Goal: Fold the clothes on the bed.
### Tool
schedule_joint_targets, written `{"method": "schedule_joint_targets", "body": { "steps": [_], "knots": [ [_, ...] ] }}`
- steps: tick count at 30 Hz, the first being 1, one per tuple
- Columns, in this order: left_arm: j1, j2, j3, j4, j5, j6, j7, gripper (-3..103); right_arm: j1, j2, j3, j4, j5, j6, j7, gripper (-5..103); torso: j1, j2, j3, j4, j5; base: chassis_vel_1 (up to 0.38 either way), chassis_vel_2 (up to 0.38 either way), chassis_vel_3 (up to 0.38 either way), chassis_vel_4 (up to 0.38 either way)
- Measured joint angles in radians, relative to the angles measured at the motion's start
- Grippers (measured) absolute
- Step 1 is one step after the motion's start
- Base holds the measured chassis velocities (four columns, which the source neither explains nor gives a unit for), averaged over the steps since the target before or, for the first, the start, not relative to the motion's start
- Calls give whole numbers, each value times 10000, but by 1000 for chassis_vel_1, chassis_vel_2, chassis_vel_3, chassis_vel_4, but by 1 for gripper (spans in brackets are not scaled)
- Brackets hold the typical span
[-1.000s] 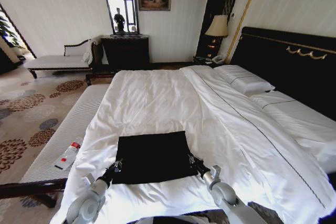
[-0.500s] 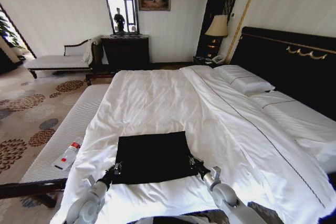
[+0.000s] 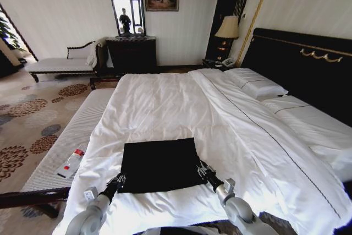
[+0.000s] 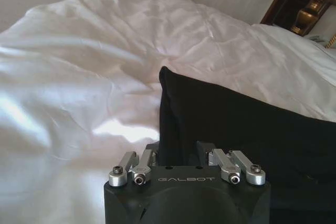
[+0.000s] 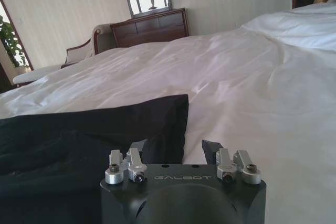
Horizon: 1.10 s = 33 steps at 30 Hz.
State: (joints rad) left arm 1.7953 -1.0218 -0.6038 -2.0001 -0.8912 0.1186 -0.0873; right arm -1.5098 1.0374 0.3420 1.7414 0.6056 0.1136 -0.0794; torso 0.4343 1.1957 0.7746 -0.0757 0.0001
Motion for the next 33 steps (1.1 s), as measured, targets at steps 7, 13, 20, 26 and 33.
{"method": "schedule_joint_targets", "body": {
  "steps": [7,13,20,26,33],
  "knots": [
    [-1438,179,-1100,368,-1877,105,-206,72,-293,-23,747,732,428,35,128,82,0,0,0,-1,-5,0,0,0,0],
    [-4301,569,252,1985,-3099,510,-488,93,-628,139,778,1015,69,-55,380,100,1,-1,2,-5,-3,0,0,0,0],
    [-6299,564,1651,4161,-3260,639,-186,100,-821,170,923,1197,-39,-185,726,100,2,-2,3,1,-2,0,0,0,0],
    [-6687,471,2010,4981,-2833,926,379,103,-771,25,1020,1244,126,-321,965,100,1,-1,1,-1,0,0,0,0,0],
    [-6755,307,2335,5310,-2420,1005,510,98,-498,-76,968,1312,313,-484,1172,100,2,-2,1,0,-1,0,0,0,0]
  ]
}}
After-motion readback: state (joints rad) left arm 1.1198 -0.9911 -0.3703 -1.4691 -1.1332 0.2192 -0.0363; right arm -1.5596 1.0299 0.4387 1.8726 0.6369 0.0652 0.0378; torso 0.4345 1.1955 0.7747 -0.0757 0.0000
